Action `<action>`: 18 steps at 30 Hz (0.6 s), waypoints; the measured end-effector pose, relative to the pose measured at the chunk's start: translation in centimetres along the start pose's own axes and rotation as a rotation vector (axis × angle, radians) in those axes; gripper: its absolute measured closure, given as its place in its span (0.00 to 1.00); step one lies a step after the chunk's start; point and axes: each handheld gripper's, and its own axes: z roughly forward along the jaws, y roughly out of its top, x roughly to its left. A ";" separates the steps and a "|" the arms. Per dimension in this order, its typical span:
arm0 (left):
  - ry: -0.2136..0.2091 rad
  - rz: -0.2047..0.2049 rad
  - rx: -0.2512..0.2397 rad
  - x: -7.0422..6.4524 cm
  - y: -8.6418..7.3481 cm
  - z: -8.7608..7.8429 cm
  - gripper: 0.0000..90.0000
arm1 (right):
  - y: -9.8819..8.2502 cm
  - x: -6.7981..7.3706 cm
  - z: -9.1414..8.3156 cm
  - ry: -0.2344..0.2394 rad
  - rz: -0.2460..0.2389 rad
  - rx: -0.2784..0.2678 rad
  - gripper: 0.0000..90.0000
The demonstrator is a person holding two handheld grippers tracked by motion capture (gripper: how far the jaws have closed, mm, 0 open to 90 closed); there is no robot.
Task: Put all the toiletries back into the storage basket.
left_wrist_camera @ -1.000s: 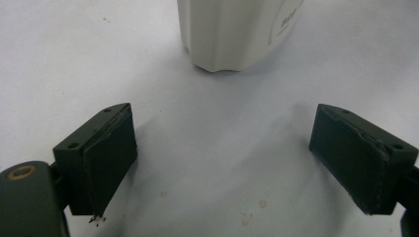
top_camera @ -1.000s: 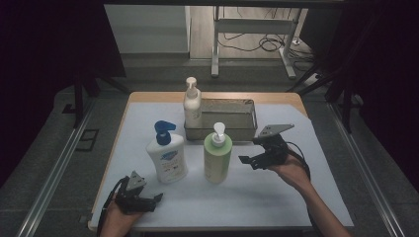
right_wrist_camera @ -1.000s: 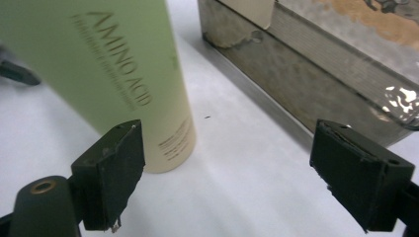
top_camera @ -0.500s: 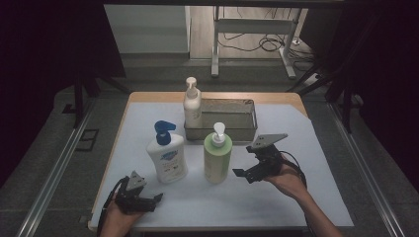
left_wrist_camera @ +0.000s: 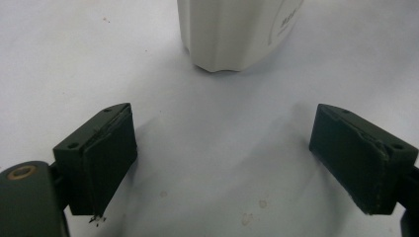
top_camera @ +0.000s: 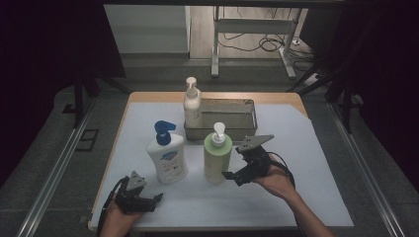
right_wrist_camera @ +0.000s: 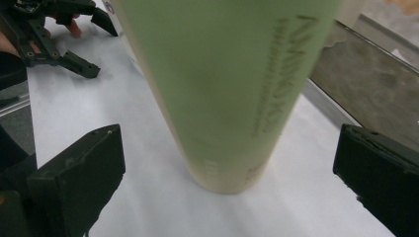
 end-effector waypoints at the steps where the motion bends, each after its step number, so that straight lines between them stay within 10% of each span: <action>1: 0.000 0.000 0.000 0.0 0.0 0.0 0.12 | 0.1 0.1 0.2 0.003 -0.002 0.000 0.00; 18: 0.000 0.004 0.003 0.0 0.0 0.0 0.12 | 1.3 0.5 2.3 -0.004 -0.002 -0.036 0.06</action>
